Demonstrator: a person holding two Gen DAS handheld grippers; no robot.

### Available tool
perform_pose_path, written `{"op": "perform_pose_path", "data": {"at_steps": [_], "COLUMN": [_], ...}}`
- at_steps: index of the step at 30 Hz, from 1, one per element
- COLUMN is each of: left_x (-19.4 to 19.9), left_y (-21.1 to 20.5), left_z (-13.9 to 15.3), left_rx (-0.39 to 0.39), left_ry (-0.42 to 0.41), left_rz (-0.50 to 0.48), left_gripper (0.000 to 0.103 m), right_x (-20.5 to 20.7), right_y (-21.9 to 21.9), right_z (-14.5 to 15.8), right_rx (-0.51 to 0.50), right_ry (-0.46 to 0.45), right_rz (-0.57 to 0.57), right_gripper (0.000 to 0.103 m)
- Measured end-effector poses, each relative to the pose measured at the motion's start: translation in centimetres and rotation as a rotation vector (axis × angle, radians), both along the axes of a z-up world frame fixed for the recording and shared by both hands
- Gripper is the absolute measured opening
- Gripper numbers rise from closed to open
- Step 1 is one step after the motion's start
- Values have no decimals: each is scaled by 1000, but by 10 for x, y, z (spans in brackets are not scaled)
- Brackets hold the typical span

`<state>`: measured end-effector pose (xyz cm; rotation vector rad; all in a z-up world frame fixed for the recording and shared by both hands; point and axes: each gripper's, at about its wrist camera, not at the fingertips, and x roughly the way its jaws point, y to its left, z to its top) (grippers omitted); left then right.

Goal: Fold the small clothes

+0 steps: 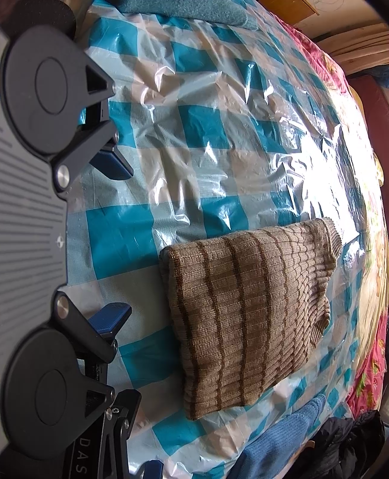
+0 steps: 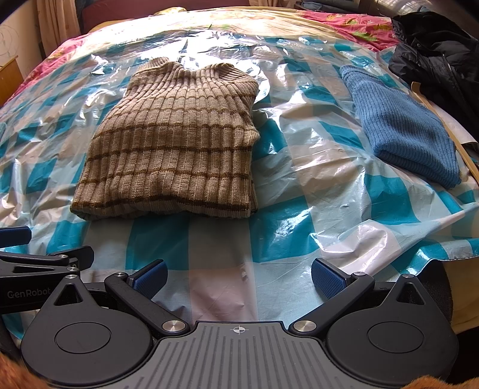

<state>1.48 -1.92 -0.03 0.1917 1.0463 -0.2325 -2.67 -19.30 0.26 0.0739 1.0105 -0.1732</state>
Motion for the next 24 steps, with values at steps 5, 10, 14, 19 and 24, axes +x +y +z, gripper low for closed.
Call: {"op": "perform_pose_path", "data": {"at_steps": [5,10,14,19,24], "left_x": [0,0,0,-3,-2], "left_y": [0,-1,-1,-4,-3], "left_z": [0,1,1,4,4], "left_rx": [0,-1,1,28,22], "left_ry": [-2,-4,-7,-41,-39], "left_rz": [-1,0,2,-6,-6], "left_gripper": [93,93,93,93,93], "right_x": [0,0,0,0,0], "right_y": [0,0,0,0,0], "right_z": [0,0,0,0,1], "right_rx": [1,1,0,0,1], "right_ry": [0,0,1,0,0], "right_rz": [0,0,0,-1,0], "right_gripper": [103,103,103,103,103]}}
